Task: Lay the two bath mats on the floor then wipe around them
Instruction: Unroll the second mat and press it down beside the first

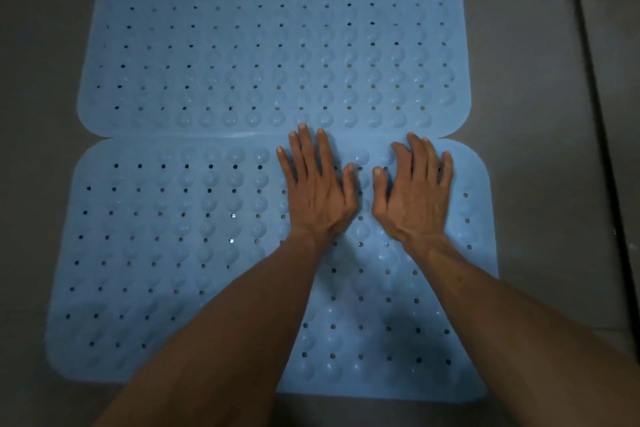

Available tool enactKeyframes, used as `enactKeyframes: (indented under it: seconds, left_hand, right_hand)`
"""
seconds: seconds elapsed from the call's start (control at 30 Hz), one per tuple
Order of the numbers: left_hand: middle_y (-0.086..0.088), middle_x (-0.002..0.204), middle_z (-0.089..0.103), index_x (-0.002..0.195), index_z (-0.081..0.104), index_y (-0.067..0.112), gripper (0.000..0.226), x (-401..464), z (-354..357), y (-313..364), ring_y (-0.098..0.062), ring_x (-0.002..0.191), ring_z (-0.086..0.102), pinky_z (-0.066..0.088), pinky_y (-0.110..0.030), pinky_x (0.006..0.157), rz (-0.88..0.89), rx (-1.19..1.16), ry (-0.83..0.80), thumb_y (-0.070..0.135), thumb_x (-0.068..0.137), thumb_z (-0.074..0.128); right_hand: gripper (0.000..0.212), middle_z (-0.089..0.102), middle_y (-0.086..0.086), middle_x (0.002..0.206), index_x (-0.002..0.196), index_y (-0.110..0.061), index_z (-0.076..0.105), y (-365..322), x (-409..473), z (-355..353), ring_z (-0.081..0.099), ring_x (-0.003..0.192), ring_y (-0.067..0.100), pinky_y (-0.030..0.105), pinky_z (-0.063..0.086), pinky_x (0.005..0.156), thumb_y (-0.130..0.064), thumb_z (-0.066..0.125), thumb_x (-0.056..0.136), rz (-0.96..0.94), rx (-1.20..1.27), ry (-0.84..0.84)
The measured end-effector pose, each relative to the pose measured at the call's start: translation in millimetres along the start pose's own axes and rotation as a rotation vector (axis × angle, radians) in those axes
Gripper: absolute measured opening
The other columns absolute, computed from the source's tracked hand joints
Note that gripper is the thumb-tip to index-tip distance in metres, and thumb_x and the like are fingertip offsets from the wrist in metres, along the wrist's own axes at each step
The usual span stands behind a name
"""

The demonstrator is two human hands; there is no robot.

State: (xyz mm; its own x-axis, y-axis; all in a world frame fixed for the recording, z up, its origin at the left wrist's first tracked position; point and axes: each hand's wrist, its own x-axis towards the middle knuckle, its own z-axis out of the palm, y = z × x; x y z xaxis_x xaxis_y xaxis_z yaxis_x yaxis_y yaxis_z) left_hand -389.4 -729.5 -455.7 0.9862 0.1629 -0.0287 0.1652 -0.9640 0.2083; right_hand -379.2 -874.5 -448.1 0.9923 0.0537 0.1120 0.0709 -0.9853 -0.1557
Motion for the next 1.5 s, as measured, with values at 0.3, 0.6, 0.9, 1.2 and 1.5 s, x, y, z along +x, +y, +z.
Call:
enactKeyframes:
  seconds: [0.3,0.6,0.9,1.2,1.5]
  left_hand:
    - [-0.02,0.161,0.003,0.153,0.013,0.004,0.067,-0.6,-0.1,1.3,-0.031,0.15,-0.004,-0.001,-0.054,0.12,0.023,-0.036,-0.038,0.045,0.1,0.018]
    - [-0.011,0.161,0.014,0.151,0.023,0.007,0.068,-9.2,-21.1,-21.3,-0.023,0.15,0.003,-0.002,-0.041,0.123,0.015,-0.655,-0.076,0.048,0.098,0.035]
    - [-0.016,0.161,0.012,0.151,0.023,0.004,0.061,-121.6,-40.2,-145.8,-0.028,0.15,0.003,-0.007,-0.036,0.122,0.074,-0.287,0.022,0.038,0.101,0.032]
    - [-0.022,0.158,0.019,0.148,0.03,-0.001,0.06,-154.9,-25.3,-164.4,-0.033,0.149,0.012,0.01,-0.048,0.122,0.044,-0.234,0.041,0.037,0.101,0.034]
    - [-0.022,0.16,0.01,0.151,0.022,0.0,0.065,-152.2,-21.8,-161.8,-0.033,0.15,0.004,0.009,-0.051,0.121,0.009,-0.099,0.019,0.039,0.1,0.03]
  right_hand:
    - [0.053,0.038,0.011,0.153,0.138,-0.014,0.047,3.7,-0.1,3.0,0.028,0.146,0.028,0.055,0.016,0.12,-0.047,0.038,0.097,0.006,0.026,-0.047]
    - [0.047,0.04,0.004,0.152,0.136,-0.019,0.051,3.0,-3.1,3.0,0.033,0.143,0.023,0.05,0.017,0.121,-0.044,0.039,0.097,0.032,0.103,0.034]
    - [0.07,0.024,0.017,0.161,0.153,-0.007,0.027,-31.8,-17.0,-20.4,0.011,0.152,0.031,0.053,0.004,0.123,-0.05,0.013,0.1,0.074,-0.154,-0.225]
    - [0.058,0.016,0.008,0.165,0.153,-0.016,0.031,-146.7,-157.0,1.8,0.007,0.154,0.023,0.047,0.006,0.125,-0.043,0.027,0.102,-0.044,0.071,-0.188]
    - [0.056,0.022,0.005,0.164,0.151,-0.015,0.036,-146.4,-157.5,12.3,0.014,0.153,0.019,0.045,0.011,0.125,-0.044,0.027,0.103,0.025,0.102,-0.159]
